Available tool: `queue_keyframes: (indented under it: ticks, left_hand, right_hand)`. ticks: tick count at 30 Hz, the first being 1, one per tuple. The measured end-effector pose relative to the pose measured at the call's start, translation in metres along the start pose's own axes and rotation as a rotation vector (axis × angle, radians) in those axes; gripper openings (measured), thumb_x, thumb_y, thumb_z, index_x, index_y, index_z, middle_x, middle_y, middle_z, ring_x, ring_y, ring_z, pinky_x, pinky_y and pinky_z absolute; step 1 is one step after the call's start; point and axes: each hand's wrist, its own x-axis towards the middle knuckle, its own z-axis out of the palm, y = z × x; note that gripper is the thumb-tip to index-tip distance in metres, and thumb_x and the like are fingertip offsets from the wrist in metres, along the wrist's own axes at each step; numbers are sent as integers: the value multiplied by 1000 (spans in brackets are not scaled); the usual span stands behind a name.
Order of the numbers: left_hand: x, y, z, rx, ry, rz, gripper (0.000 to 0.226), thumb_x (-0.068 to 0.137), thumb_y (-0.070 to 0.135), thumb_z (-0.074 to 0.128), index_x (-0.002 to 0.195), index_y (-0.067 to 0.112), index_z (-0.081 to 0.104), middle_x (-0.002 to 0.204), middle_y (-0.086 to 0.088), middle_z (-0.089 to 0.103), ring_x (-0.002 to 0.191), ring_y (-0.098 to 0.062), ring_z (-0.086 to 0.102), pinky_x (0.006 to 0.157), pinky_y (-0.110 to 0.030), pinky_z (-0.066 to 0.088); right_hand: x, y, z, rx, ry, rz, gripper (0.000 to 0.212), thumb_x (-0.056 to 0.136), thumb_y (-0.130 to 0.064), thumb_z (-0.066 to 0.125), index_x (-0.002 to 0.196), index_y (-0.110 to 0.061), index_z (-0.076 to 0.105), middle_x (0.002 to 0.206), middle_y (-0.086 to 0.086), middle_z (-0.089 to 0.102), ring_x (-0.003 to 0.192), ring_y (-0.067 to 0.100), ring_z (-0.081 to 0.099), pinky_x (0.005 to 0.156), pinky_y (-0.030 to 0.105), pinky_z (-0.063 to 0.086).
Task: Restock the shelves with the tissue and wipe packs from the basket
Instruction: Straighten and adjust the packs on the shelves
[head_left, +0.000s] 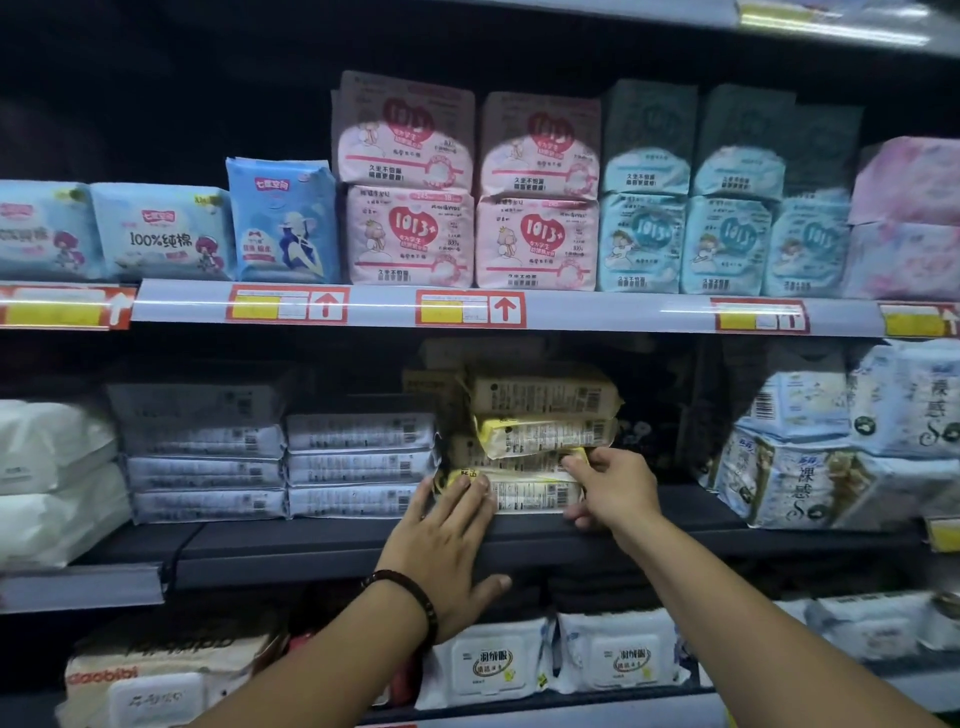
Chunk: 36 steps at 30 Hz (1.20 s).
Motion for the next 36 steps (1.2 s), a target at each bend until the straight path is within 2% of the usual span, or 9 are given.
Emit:
queue_keyframes:
  ticks: [4,9,14,18,21,25,31,34,36]
  left_hand:
    - [-3,1,2,16,12,6,93,98,75,17,165,19,-12,173,-5,-19,160,-25,-18,126,-57,-13]
    - [-5,6,-1,53,113,84,93,98,73,25,166,15,-1,173,-16,-10,159,-36,-17,125,-58,-15]
    - [2,4,2,102,120,116,93,99,74,21,165,17,-9,173,-12,-13,155,-36,-30,123,-60,-19]
    - [2,5,1,76,127,88,91,99,73,22,166,18,-5,174,-12,-10,156,-37,-25,124,-60,-17]
    - [-1,6,-1,36,163,92,89,100,71,26,166,17,1,174,-15,-5,158,-39,-16,126,-60,-12]
    - [-1,11,-5,47,197,182,88,94,64,48,161,10,28,166,-20,22,153,-43,26,126,-60,9]
    - [5,16,-17,100,311,80,102,98,65,41,163,10,-16,168,-18,-31,155,-35,-31,122,-67,-9]
    - [7,21,-23,83,310,43,101,100,65,37,159,16,-29,161,-17,-44,148,-35,-43,119,-67,-21]
    - [8,22,-26,62,306,6,99,101,66,34,157,19,-32,159,-17,-47,147,-36,-45,116,-66,-26]
  right_hand:
    - [12,8,-6,22,14,1,40,102,-22,69,137,-2,65,110,11,76,59,28,78,42,27,54]
    - [7,4,-11,-35,22,-52,47,102,-29,70,142,-5,62,71,12,78,45,19,70,43,23,51]
    - [-1,0,-8,-135,-36,-129,23,105,-22,63,95,-6,76,60,15,73,48,23,71,50,35,61]
    - [3,-6,-6,-176,-53,-117,24,105,-16,63,86,-6,73,69,19,75,55,25,76,43,31,57]
    - [7,-6,-6,-192,-67,-85,19,105,-16,63,91,-6,73,73,15,76,58,24,78,43,32,58]
    - [7,-9,-7,-152,-67,-21,19,97,-19,71,105,-1,72,76,13,79,63,25,79,49,34,61]
    - [-2,-21,-16,-165,17,-66,37,79,-30,85,105,-20,61,94,5,79,66,25,79,53,39,64]
    - [-4,-27,-20,-94,4,-94,63,85,-33,87,137,-11,59,126,6,72,66,18,79,51,33,60]
    - [-7,-30,-22,-99,20,-105,76,86,-39,85,147,-8,53,126,7,71,64,15,79,48,26,55]
